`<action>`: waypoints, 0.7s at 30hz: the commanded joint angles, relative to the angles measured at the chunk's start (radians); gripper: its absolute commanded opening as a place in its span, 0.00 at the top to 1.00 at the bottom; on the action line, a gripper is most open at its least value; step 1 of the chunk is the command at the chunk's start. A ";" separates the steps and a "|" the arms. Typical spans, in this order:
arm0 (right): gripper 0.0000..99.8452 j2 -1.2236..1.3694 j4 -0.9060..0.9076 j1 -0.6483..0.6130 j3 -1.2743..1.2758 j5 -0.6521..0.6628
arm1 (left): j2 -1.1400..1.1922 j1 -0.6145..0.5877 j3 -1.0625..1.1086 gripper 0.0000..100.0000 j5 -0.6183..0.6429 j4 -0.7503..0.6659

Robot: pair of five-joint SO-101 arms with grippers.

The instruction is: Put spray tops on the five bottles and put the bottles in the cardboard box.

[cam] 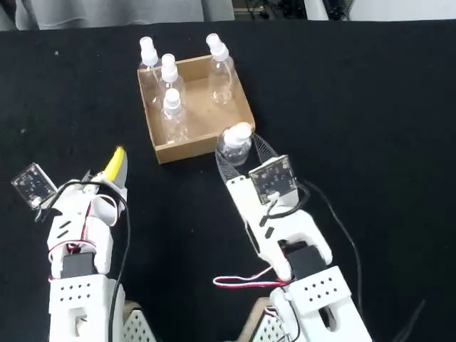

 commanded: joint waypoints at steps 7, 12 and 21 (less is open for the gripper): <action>0.97 -0.033 0.245 0.017 -0.285 -0.008 | -0.014 -0.024 0.088 0.73 -0.008 -0.236; 0.97 -0.025 0.321 0.015 -0.398 -0.006 | -0.014 -0.022 0.088 0.73 -0.008 -0.230; 0.97 -0.022 0.341 0.015 -0.552 -0.002 | -0.014 -0.022 0.088 0.73 -0.008 -0.230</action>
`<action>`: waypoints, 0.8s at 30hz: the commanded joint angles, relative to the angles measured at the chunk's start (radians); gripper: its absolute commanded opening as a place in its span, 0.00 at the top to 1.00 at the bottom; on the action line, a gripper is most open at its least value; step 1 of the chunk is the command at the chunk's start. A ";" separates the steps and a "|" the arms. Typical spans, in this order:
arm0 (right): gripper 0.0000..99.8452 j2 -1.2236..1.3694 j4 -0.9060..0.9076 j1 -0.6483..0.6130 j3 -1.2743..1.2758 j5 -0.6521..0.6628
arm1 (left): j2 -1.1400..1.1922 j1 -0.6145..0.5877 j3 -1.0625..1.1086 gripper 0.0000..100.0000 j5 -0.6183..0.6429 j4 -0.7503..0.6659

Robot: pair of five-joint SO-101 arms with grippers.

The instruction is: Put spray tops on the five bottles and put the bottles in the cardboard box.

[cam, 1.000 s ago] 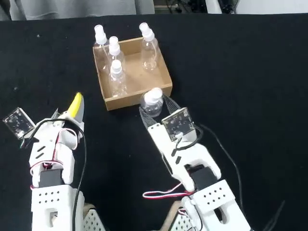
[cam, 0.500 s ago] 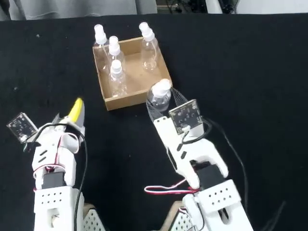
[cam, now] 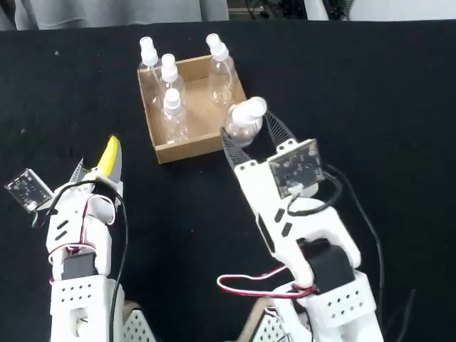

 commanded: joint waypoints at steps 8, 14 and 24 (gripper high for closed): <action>0.97 0.107 0.003 0.015 -0.249 -0.006 | -0.014 -0.005 0.025 0.73 -0.002 -0.009; 0.97 0.292 -0.006 0.015 -0.344 -0.006 | -0.014 -0.005 0.025 0.73 -0.002 -0.009; 0.97 0.544 -0.097 0.021 -0.437 -0.006 | -0.012 -0.005 0.025 0.73 -0.002 -0.009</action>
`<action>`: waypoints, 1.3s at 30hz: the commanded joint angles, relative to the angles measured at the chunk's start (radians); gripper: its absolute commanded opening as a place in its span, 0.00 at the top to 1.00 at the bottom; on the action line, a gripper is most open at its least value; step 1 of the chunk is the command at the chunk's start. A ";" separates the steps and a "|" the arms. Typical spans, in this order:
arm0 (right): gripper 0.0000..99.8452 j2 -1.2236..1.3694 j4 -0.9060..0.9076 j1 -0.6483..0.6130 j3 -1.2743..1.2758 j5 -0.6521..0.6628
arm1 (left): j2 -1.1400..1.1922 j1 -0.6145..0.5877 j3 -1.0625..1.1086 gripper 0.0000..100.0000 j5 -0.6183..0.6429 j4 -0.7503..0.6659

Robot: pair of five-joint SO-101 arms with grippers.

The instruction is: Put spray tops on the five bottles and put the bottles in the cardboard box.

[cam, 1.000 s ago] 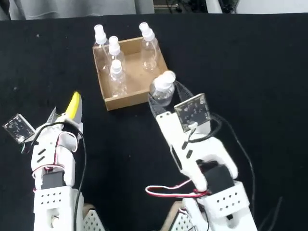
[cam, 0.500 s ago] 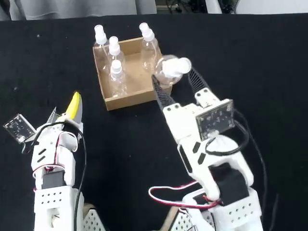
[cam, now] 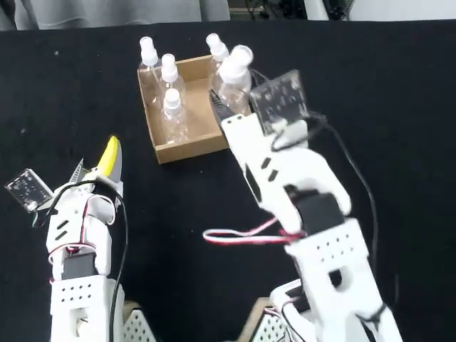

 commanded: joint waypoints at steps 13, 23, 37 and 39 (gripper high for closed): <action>0.97 0.335 -0.269 0.086 -0.125 -0.031 | -0.012 -0.005 0.025 0.73 -0.002 -0.009; 0.97 0.542 -0.273 0.123 -0.245 -0.104 | -0.012 -0.007 0.025 0.73 -0.002 -0.009; 0.97 0.751 -0.402 0.123 -0.274 -0.106 | -0.011 -0.007 0.025 0.73 -0.002 -0.009; 0.97 0.780 -0.427 0.123 -0.274 -0.106 | -0.011 -0.007 0.025 0.73 -0.002 -0.009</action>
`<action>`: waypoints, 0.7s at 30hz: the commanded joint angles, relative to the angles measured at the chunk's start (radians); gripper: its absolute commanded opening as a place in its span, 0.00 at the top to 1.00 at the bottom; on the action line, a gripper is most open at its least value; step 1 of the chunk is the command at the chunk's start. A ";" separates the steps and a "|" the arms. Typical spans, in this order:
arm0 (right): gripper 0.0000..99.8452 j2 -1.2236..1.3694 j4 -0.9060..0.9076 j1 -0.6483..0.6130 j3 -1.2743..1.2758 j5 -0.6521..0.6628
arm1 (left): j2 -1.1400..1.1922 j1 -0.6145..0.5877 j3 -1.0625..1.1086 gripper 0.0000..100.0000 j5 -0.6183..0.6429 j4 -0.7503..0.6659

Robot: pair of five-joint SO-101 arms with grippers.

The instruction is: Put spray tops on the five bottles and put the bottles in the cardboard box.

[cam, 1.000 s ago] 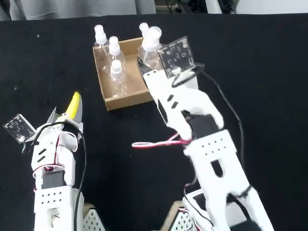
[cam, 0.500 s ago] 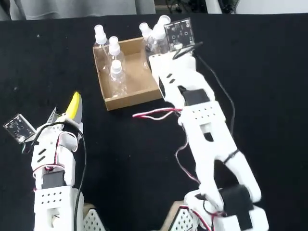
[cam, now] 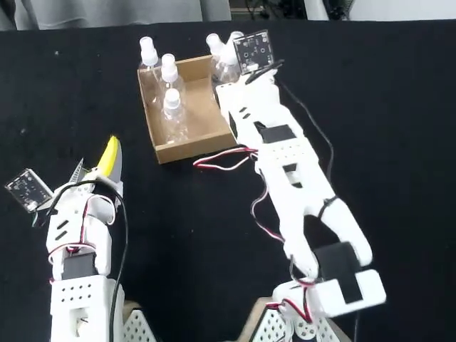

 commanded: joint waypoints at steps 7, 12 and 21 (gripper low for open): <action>0.97 0.073 -0.089 0.040 -0.071 -0.008 | -0.011 -0.007 0.025 0.73 -0.002 -0.009; 0.97 0.104 -0.089 0.038 -0.067 -0.008 | -0.011 -0.007 0.025 0.73 -0.002 -0.009; 0.97 0.174 -0.089 0.038 -0.065 -0.008 | -0.011 -0.007 0.025 0.73 -0.002 -0.009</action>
